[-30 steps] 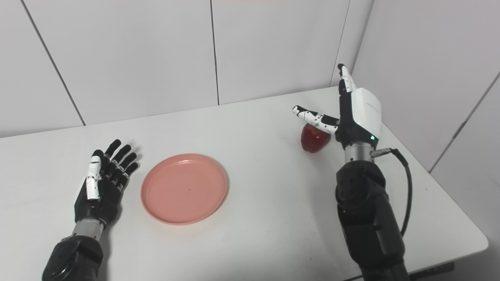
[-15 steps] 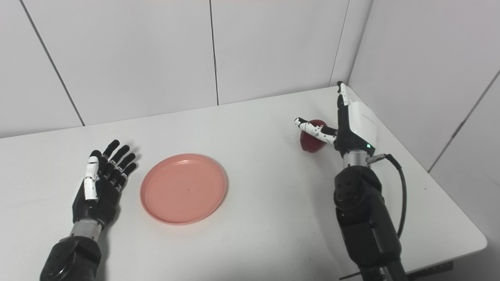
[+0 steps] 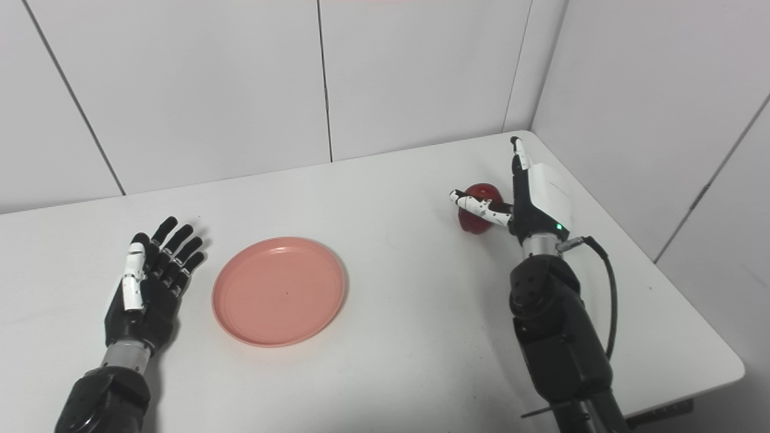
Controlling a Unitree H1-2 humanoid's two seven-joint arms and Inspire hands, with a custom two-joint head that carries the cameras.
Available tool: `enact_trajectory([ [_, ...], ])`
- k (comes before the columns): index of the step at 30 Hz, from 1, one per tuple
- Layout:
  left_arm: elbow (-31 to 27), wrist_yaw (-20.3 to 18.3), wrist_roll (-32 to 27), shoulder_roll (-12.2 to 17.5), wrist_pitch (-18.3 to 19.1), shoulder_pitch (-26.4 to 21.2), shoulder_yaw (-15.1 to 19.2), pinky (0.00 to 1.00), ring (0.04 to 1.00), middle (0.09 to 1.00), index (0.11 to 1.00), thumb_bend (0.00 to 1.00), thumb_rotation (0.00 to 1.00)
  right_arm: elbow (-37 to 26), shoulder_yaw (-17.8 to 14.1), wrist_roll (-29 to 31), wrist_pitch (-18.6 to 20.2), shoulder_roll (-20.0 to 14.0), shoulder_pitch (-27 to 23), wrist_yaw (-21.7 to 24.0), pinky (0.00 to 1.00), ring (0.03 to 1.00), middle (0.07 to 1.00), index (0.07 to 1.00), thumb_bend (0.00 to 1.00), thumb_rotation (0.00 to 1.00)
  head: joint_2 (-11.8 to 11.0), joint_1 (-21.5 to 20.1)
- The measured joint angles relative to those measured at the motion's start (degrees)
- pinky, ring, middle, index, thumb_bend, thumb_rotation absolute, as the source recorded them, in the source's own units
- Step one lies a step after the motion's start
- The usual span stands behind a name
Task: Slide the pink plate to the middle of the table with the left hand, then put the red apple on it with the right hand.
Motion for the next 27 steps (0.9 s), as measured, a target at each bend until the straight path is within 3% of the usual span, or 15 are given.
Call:
enact_trajectory([
  [27, -1.0, 0.2, -0.4, 0.3, 1.7, 0.2, 0.0, 0.9, 0.865, 0.873, 0.863, 0.4, 1.0, 5.1, 1.5, 5.1, 0.0, -0.2, -1.2, -0.3, 0.76, 0.881, 0.925, 0.943, 1.0, 0.46, 0.8, 0.1],
])
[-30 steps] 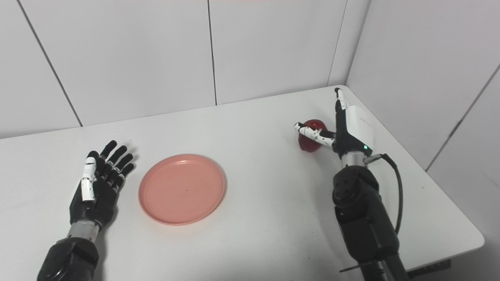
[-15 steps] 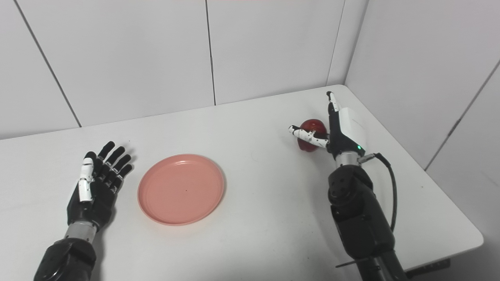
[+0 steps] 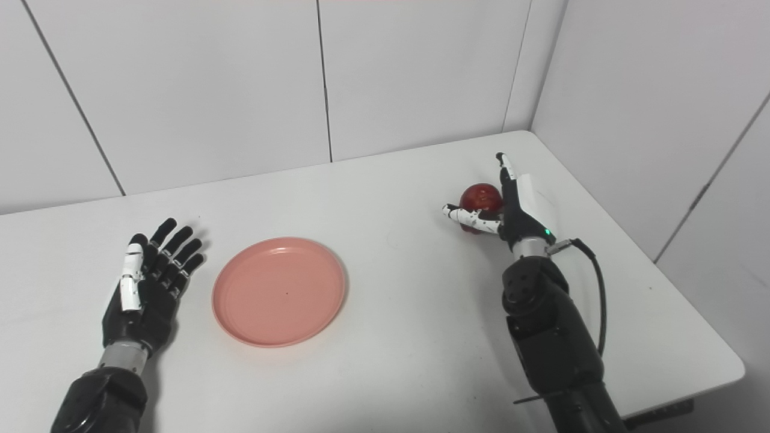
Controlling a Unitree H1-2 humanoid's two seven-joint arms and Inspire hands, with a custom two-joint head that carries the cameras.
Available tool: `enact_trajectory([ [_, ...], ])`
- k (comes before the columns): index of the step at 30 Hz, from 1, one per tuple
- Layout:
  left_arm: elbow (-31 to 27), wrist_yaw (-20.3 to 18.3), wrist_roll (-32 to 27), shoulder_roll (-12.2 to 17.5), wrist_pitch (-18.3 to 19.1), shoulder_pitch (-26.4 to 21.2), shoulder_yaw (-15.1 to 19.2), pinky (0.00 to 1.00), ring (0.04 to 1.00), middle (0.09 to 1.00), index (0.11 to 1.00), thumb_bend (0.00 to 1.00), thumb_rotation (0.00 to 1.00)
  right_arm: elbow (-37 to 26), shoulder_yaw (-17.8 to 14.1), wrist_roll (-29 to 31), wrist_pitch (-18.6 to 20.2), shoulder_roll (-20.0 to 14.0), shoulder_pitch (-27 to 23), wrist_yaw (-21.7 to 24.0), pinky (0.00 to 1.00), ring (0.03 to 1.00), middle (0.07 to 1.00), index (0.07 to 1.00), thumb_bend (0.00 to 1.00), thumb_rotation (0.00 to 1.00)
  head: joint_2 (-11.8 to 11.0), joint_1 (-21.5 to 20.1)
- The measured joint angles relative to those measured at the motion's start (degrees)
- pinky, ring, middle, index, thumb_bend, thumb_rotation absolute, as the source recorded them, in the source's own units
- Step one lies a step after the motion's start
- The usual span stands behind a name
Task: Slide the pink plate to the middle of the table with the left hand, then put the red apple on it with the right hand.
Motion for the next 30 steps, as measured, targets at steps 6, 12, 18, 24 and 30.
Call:
enact_trajectory([
  [6, -0.1, 0.0, 0.0, 0.1, 0.0, 0.1, -0.1, 0.9, 0.871, 0.88, 0.869, 0.4, 1.0, 1.8, 0.0, 0.4, 0.0, -0.1, -0.3, 0.0, 0.76, 0.885, 0.927, 0.946, 1.0, 0.46, 0.1, -0.2],
  [12, -0.2, 0.0, 0.0, 0.1, 0.1, 0.1, -0.1, 0.9, 0.87, 0.878, 0.866, 0.4, 1.0, 2.8, 0.0, 1.1, 0.0, -0.1, -1.0, -0.3, 0.77, 0.887, 0.925, 0.939, 1.0, 0.44, 0.3, -0.2],
  [18, -0.3, 0.0, 0.0, 0.2, 0.1, 0.2, -0.1, 0.9, 0.877, 0.886, 0.871, 0.4, 1.0, 4.1, 0.1, 1.3, 0.0, -0.2, -1.5, -0.4, 0.76, 0.879, 0.917, 0.925, 1.0, 0.44, 0.4, -0.3],
  [24, -0.3, 0.0, -0.1, 0.2, 0.1, 0.2, -0.1, 0.9, 0.873, 0.882, 0.869, 0.4, 1.0, 4.6, 0.1, 1.2, 0.0, -0.2, -2.0, -1.8, 0.76, 0.871, 0.907, 0.913, 1.0, 0.44, 0.4, -0.3],
  [30, -0.3, 0.0, -0.1, 0.2, 0.1, 0.2, -0.1, 0.9, 0.871, 0.879, 0.862, 0.4, 1.0, 6.2, 0.3, 1.3, 0.0, -0.2, -2.3, -2.4, 0.75, 0.862, 0.899, 0.902, 1.0, 0.43, 0.4, -0.3],
])
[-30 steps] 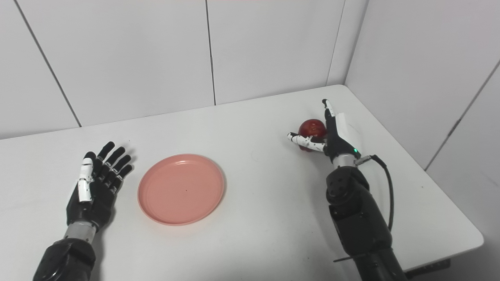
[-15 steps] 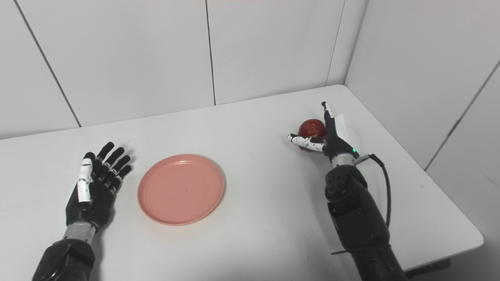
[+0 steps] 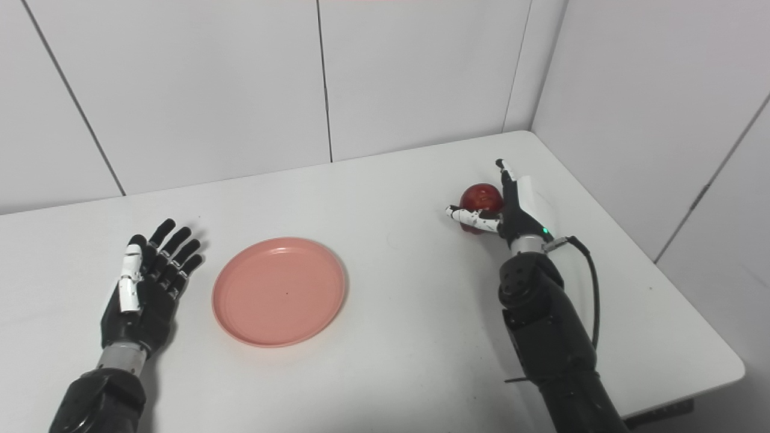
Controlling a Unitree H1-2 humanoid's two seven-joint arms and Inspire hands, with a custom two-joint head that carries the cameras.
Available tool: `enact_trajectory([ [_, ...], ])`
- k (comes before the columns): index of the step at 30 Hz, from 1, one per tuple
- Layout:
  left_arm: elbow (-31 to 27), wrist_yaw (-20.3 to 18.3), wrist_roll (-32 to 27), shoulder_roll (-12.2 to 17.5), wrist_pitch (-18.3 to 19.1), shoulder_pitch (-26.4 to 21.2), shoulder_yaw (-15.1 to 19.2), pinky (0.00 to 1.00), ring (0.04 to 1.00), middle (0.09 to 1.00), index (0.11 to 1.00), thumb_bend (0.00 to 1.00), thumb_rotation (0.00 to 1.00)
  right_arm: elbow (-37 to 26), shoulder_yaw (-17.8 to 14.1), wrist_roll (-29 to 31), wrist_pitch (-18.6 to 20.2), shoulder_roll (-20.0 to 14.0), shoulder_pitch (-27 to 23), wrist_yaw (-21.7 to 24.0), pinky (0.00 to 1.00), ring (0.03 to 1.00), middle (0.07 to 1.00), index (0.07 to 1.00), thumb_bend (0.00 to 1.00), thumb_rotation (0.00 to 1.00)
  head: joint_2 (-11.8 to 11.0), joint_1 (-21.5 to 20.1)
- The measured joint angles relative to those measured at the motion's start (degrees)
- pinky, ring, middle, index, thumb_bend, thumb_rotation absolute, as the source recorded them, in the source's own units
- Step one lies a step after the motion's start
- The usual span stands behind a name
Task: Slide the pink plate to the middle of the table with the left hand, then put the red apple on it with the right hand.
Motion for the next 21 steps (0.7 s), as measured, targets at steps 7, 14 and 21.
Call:
enact_trajectory([
  [7, 0.0, 0.0, 0.0, 0.0, 0.0, 0.0, 0.0, 0.9, 0.866, 0.876, 0.863, 0.4, 1.0, 0.5, 0.1, 0.0, 0.0, 0.0, -0.6, -0.3, 0.64, 0.773, 0.832, 0.881, 1.0, 0.42, 0.1, 0.2],
  [14, -0.1, 0.0, 0.0, 0.0, 0.1, 0.0, 0.0, 0.89, 0.862, 0.87, 0.861, 0.4, 1.0, 1.3, 0.1, 0.9, 0.0, 0.0, -0.8, -0.3, 0.53, 0.669, 0.73, 0.826, 1.0, 0.38, 0.3, 0.4],
  [21, -0.1, 0.0, 0.0, 0.0, 0.1, 0.1, 0.0, 0.9, 0.865, 0.873, 0.864, 0.4, 1.0, 1.4, 0.3, 2.0, -1.0, -0.3, -0.8, -0.3, 0.59, 0.672, 0.717, 0.735, 0.94, 0.31, 0.4, 0.5],
])
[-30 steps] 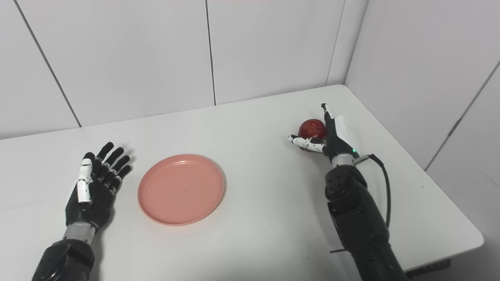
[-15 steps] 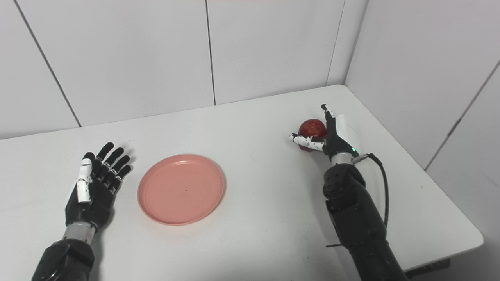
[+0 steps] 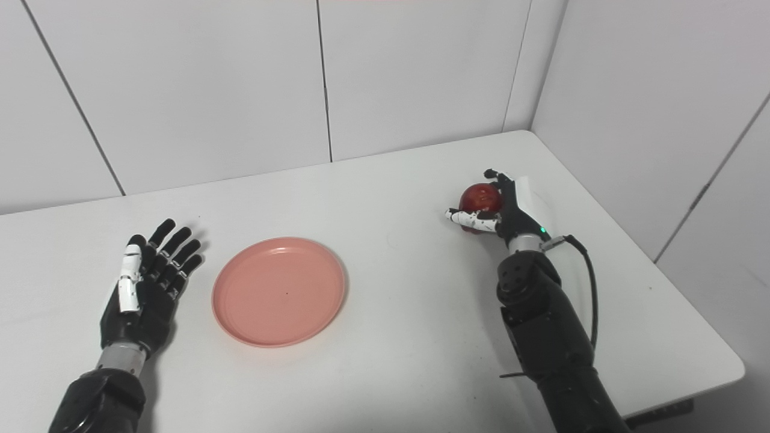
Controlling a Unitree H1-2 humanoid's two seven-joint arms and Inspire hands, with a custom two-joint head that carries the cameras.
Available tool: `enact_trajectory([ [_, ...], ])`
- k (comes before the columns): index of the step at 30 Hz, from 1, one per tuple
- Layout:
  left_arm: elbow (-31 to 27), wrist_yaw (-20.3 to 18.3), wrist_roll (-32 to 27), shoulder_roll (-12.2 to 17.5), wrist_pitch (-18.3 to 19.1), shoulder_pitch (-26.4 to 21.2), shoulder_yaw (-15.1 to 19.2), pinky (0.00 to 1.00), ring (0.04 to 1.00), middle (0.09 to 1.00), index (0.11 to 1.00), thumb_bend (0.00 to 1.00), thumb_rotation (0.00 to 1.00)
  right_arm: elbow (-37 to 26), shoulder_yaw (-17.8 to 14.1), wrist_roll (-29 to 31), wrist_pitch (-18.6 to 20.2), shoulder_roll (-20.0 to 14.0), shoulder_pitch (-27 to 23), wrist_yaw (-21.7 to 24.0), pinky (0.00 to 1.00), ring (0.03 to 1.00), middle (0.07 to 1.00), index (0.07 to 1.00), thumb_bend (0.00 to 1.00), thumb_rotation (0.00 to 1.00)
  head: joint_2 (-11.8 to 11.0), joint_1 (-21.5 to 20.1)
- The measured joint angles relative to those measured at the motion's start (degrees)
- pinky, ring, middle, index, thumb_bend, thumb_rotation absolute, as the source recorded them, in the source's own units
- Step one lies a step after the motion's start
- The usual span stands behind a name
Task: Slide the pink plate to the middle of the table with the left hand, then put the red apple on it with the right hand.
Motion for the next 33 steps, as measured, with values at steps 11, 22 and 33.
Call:
enact_trajectory([
  [11, -0.2, 0.3, 0.0, 0.0, 0.2, 0.0, 0.0, 0.9, 0.864, 0.874, 0.863, 0.41, 1.0, 2.1, 1.1, 0.6, -2.6, -1.5, -0.2, 0.0, 0.48, 0.534, 0.58, 0.571, 0.83, 0.19, 0.3, 0.3],
  [22, -0.3, 0.4, 0.1, 0.0, 0.2, 0.1, -0.2, 0.9, 0.866, 0.875, 0.862, 0.41, 1.0, 3.9, 1.5, 0.4, -5.3, -1.8, -0.3, -2.7, 0.39, 0.465, 0.514, 0.485, 0.52, 0.13, 0.4, 0.4],
  [33, -0.3, 0.4, 0.0, 0.0, 0.2, 0.1, -0.3, 0.9, 0.863, 0.873, 0.867, 0.4, 1.0, 2.4, 1.2, 1.0, -6.1, -1.8, -0.1, -4.0, 0.41, 0.484, 0.527, 0.487, 0.51, 0.13, 0.1, 0.7],
])
